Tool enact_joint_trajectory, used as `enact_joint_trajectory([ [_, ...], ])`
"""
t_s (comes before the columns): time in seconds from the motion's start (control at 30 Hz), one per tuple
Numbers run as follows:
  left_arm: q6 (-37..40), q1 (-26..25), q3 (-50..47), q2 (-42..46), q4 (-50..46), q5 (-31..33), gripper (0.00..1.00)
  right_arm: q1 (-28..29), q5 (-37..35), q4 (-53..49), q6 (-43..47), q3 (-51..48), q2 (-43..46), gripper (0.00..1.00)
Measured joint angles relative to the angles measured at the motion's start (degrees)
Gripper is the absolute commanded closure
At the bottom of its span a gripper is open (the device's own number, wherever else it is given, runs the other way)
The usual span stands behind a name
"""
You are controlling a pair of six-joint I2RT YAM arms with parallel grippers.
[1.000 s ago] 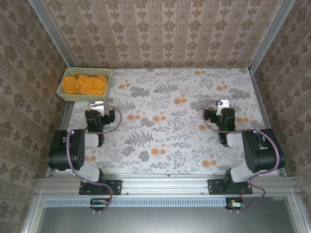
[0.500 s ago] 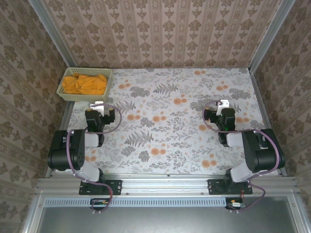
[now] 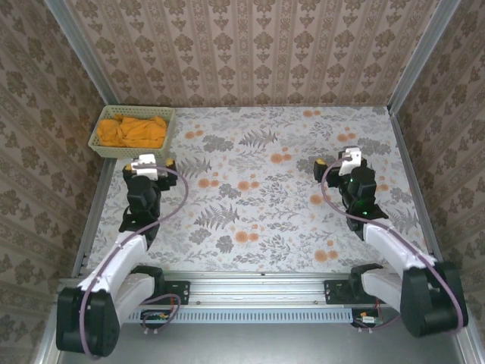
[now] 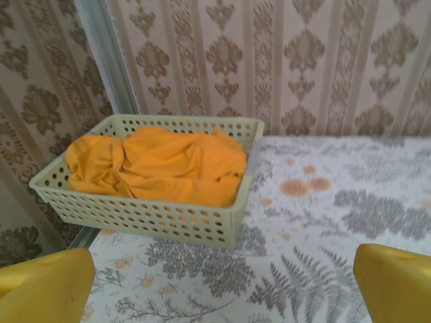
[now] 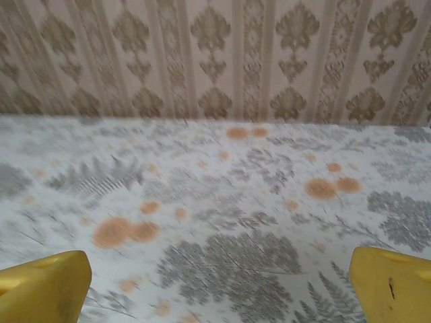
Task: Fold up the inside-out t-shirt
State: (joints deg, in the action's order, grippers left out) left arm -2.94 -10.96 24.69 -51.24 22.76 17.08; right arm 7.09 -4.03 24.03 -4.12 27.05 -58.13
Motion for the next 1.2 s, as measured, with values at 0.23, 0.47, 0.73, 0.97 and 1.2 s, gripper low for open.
enact_joint_trajectory([
  [0.23, -17.7, 1.9, 23.2, -7.8, -29.0, 2.4, 0.0, -1.1, -0.3, -19.0, -18.6, 9.7, 12.5, 0.0],
  [0.47, -27.8, 10.5, 26.1, -12.6, -29.9, -9.2, 0.0, -2.7, 3.1, -22.2, -26.3, 2.4, 19.6, 0.0],
  [0.73, -29.4, 11.8, 47.1, -36.7, -34.2, -13.5, 0.0, -2.6, 8.6, -25.2, -25.1, 4.7, 10.9, 0.0],
  [0.97, -29.7, 12.3, 80.5, -63.7, -52.5, -7.9, 0.0, -1.2, 10.1, -26.2, -23.9, 6.0, 2.4, 0.0],
  [1.2, -31.2, 14.2, 99.4, -80.2, -65.5, -4.9, 0.0, -0.4, 10.1, -26.1, -23.5, 6.0, 2.1, 0.0],
])
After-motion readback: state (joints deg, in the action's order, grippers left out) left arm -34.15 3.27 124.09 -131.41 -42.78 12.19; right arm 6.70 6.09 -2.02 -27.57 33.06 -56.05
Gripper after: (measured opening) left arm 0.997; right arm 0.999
